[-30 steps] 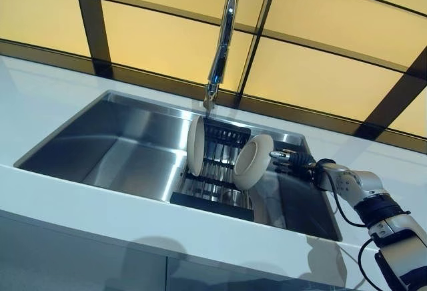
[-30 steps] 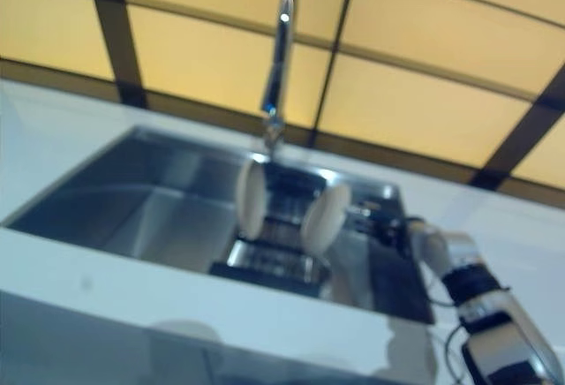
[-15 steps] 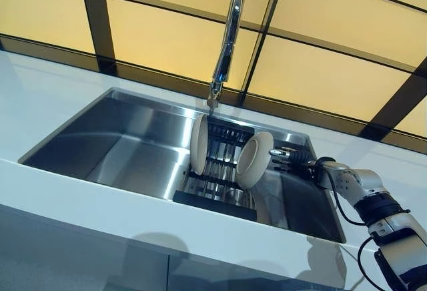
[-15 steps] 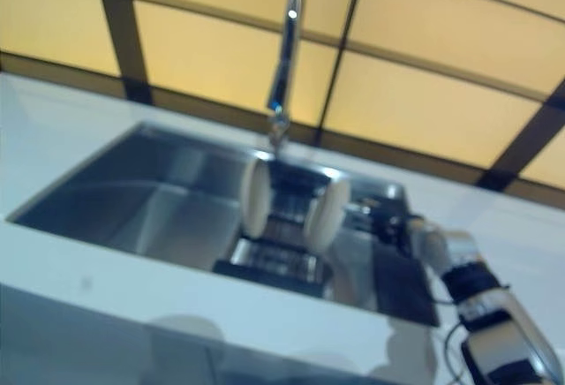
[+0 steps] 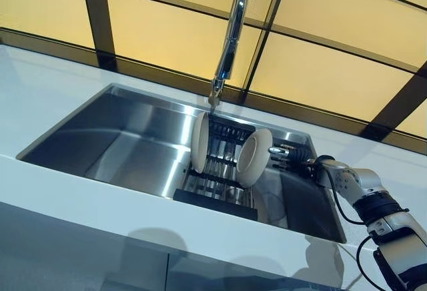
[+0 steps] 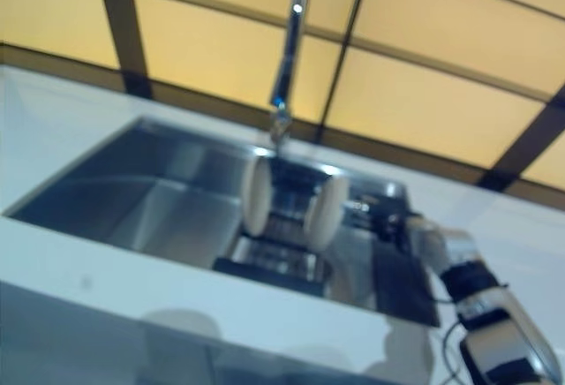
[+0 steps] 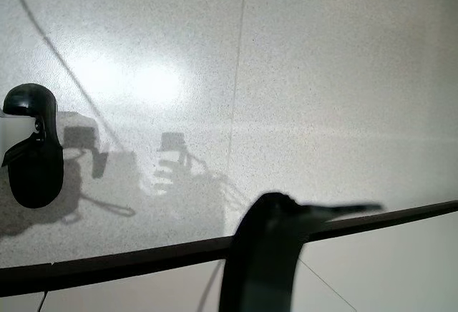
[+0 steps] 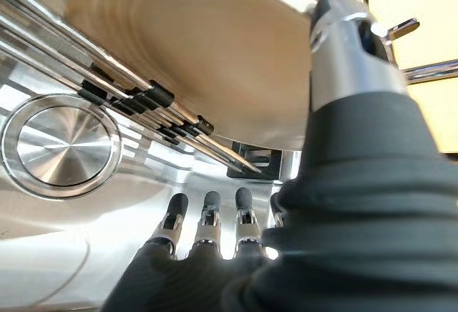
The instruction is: Take plates into dishwasher
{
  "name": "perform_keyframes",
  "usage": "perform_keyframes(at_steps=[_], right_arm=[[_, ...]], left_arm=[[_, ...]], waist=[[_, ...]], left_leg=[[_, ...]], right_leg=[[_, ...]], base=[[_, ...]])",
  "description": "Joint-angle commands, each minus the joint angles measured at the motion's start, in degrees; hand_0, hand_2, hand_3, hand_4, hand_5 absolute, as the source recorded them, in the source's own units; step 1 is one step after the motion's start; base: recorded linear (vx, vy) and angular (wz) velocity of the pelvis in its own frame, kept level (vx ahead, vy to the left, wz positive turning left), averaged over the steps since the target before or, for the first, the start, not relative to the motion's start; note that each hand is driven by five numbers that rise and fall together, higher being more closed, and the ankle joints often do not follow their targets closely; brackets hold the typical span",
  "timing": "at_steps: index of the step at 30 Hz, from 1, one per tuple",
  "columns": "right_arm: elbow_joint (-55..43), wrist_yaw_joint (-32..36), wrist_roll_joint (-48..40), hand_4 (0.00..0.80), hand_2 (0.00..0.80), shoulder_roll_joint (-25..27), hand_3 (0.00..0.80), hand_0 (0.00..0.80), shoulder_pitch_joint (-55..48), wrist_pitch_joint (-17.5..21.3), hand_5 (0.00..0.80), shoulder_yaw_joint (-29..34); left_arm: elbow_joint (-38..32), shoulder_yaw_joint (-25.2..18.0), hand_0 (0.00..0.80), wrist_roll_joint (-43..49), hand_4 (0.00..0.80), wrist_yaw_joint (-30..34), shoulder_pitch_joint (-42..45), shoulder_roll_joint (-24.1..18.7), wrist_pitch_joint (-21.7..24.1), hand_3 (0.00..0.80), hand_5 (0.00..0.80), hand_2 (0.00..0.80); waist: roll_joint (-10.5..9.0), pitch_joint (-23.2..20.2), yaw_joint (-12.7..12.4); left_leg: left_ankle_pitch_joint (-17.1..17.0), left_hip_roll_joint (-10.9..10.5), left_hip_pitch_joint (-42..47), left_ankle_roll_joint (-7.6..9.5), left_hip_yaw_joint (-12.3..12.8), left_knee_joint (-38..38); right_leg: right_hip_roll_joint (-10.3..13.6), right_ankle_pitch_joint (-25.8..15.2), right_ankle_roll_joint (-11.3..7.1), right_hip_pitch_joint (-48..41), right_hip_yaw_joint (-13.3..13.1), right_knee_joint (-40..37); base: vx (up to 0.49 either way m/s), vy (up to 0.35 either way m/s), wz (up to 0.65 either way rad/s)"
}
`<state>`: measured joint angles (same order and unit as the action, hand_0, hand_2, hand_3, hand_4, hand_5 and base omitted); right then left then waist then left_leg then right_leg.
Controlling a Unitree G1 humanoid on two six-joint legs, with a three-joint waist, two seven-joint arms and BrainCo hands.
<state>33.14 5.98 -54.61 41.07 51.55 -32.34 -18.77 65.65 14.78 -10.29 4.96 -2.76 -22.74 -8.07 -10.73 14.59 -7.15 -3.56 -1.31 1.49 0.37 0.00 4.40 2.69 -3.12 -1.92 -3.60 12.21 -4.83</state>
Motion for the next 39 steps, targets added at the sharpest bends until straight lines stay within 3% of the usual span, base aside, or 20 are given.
perform_keyframes(at_steps=[1,39], right_arm=[[2.97,-0.76,0.55,0.000,0.000,1.01,0.000,0.000,6.58,3.16,0.000,-1.95],[4.13,-1.14,-0.72,0.000,0.000,4.24,0.000,0.000,7.51,1.98,0.000,-1.37]], left_arm=[[0.39,3.13,0.000,-0.74,0.000,-0.65,-1.43,-0.64,0.54,0.000,0.000,0.000],[1.71,4.10,0.000,1.00,0.000,0.02,-1.48,-0.38,1.59,0.000,0.000,0.000]], waist=[[0.82,-0.93,-1.38],[1.91,-2.61,0.46]], left_leg=[[4.68,-0.35,0.58,1.41,1.91,-0.98],[4.90,-0.41,1.83,1.21,3.07,-0.72]], right_leg=[[1.34,0.31,-4.51,2.50,0.89,4.53],[0.72,0.68,-4.01,1.79,-0.66,3.94]], base=[[0.008,-0.003,0.03],[0.000,-0.001,-0.01]])
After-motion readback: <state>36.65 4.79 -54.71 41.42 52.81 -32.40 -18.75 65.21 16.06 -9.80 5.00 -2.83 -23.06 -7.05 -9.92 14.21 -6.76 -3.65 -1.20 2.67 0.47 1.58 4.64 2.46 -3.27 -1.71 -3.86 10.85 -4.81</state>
